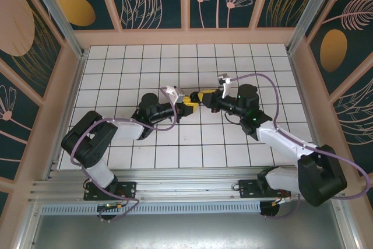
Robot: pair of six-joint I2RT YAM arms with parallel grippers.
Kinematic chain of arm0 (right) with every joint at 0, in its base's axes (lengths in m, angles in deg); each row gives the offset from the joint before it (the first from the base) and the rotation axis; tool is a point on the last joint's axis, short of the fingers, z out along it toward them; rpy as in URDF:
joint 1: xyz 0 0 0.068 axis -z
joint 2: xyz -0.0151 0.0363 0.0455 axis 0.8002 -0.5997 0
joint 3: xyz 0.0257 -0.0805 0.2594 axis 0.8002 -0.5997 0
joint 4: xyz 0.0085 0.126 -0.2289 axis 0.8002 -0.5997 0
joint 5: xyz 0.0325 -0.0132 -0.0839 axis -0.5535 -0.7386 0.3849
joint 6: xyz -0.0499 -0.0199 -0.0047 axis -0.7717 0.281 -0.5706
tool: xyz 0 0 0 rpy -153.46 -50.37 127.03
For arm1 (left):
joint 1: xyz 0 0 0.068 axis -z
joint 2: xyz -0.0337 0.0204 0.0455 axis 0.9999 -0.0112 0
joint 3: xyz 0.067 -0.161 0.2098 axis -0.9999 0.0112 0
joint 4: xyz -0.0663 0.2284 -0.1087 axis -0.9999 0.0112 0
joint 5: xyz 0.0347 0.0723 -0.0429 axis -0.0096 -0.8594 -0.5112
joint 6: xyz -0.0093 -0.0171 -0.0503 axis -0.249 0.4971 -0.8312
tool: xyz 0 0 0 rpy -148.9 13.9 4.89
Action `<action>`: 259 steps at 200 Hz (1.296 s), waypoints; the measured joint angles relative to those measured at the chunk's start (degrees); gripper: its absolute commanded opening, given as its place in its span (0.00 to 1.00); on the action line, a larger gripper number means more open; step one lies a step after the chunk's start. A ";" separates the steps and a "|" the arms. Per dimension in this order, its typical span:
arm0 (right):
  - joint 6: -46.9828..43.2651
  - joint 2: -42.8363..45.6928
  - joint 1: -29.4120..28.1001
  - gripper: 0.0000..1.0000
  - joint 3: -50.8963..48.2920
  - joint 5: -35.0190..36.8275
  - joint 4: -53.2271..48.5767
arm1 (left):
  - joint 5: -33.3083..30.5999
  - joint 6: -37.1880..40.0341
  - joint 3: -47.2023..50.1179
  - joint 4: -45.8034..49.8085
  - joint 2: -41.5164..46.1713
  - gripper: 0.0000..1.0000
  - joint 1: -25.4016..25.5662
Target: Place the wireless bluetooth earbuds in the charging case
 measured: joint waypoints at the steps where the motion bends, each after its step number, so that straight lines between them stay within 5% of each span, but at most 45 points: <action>1: 0.00 0.00 0.00 0.17 0.00 0.00 0.00 | 0.00 0.00 0.00 0.00 0.00 0.12 0.00; 259: -9.79 0.44 -0.11 0.21 2.93 -0.13 -8.68 | 3.76 -0.74 -0.35 1.33 0.57 0.13 -0.13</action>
